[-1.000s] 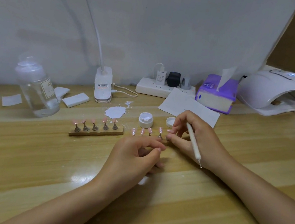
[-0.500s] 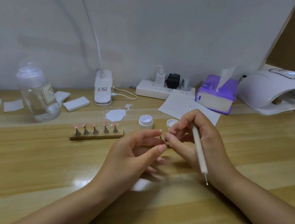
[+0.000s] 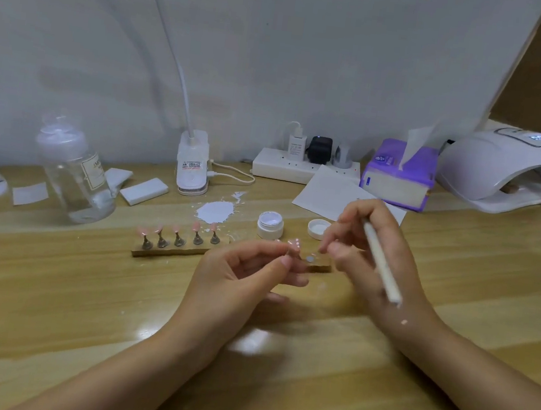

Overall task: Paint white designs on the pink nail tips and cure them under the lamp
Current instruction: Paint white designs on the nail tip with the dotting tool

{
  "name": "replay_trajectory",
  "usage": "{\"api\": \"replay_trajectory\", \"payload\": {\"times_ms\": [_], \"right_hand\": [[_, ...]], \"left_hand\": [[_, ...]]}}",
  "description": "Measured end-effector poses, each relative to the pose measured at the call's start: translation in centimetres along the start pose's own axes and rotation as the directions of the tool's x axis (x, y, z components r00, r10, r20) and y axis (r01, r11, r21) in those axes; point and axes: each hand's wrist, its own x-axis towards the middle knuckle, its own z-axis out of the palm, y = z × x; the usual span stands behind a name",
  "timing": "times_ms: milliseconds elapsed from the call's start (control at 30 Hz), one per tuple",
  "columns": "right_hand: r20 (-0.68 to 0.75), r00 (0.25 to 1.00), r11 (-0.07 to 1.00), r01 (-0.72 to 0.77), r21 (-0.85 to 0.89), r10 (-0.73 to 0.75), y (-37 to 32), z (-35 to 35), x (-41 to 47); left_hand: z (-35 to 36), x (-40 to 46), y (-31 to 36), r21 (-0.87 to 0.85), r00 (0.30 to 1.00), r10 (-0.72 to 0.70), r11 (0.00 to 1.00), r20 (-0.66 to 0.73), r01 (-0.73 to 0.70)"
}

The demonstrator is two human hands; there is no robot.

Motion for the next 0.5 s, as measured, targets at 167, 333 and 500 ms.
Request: {"api": "replay_trajectory", "payload": {"times_ms": [167,333,500], "right_hand": [[-0.212,0.968,0.991,-0.135,0.004,0.133,-0.3,-0.6,0.8],[-0.325,0.935,0.987,-0.155,-0.029,0.138,-0.2,-0.6,1.2],[-0.297,0.943,0.989,-0.134,0.066,0.148,-0.4,-0.7,1.4]], "left_hand": [[0.1,-0.1,0.1,0.018,0.999,-0.02,1.0,0.027,0.02],[0.1,-0.1,0.0,0.036,0.999,-0.016,0.999,0.032,0.015],[0.1,-0.2,0.1,0.047,1.0,0.001,0.999,0.029,-0.003]]}}
